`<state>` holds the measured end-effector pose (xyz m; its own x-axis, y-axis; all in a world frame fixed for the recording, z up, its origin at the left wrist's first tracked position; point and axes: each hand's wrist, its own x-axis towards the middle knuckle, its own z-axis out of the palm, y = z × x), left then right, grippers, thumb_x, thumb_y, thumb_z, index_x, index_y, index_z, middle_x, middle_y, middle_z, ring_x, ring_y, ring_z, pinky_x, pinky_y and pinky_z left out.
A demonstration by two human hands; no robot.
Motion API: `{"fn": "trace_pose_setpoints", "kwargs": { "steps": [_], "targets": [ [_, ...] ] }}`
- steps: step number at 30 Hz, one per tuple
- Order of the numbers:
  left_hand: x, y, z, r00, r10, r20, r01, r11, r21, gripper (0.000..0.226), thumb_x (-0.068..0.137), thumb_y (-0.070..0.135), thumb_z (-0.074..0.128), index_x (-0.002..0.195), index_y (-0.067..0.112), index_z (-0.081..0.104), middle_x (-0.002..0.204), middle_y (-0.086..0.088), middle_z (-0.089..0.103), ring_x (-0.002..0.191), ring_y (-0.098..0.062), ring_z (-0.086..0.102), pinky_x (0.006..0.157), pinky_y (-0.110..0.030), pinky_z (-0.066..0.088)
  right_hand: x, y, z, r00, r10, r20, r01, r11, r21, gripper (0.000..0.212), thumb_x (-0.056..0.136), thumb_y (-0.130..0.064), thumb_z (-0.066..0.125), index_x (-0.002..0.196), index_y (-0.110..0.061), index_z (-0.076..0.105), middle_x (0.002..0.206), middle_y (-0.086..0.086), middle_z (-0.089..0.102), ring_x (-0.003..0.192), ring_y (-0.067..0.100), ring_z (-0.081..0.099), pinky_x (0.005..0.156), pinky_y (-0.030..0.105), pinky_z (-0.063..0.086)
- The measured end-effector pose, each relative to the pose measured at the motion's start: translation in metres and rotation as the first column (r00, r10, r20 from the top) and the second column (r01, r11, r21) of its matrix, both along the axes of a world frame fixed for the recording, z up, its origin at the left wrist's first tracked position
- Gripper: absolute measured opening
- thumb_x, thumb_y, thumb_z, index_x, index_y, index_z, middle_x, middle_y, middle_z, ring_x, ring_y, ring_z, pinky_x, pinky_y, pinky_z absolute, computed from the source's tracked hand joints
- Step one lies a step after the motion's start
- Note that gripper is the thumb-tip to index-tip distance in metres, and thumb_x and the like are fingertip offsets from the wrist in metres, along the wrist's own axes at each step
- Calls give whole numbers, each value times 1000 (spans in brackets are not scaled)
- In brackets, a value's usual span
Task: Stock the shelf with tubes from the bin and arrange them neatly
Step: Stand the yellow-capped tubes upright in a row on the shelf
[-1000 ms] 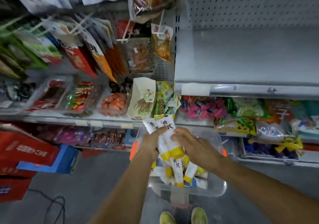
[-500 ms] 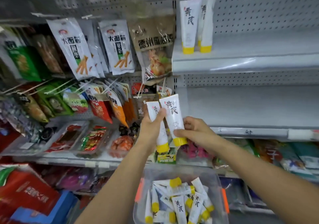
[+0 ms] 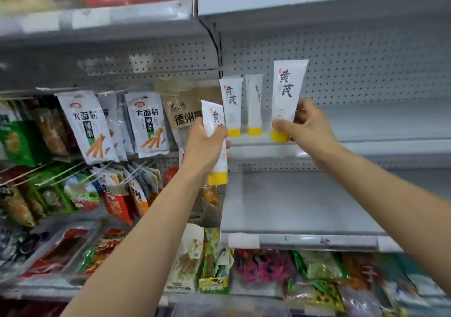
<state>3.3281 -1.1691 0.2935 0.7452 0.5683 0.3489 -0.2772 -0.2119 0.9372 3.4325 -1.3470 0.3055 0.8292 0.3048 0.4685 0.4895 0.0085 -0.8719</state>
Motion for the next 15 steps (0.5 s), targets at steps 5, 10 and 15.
{"fn": "trace_pose_setpoints", "kwargs": {
  "steps": [5, 10, 15],
  "targets": [
    [33, -6, 16, 1000, -6, -16, 6, 1000, 26, 29, 90, 10, 58, 117, 13, 47, 102, -9, 63, 60, -13, 67, 53, -31, 53, 72, -2, 14, 994, -109, 17, 110, 968, -226, 53, 74, -9, 75, 118, -13, 46, 110, 4, 60, 99, 24, 60, 80, 41, 54],
    [63, -10, 20, 998, 60, -7, -60, 998, 25, 24, 91, 9, 55, 110, 15, 43, 103, -12, 62, 63, -15, 62, 51, -30, 53, 126, 18, 3, 983, -159, 96, 185, 886, -425, 54, 68, -19, 79, 111, -14, 47, 105, 3, 60, 97, 25, 59, 84, 42, 52],
    [79, -7, 21, 997, 82, -9, -82, 996, 20, 23, 92, 8, 55, 109, 17, 43, 98, -6, 61, 65, -17, 62, 53, -30, 53, 163, 43, 2, 977, -162, 141, 210, 859, -467, 56, 68, -23, 80, 110, -13, 44, 107, 4, 59, 92, 22, 55, 76, 36, 49]
  ]
}}
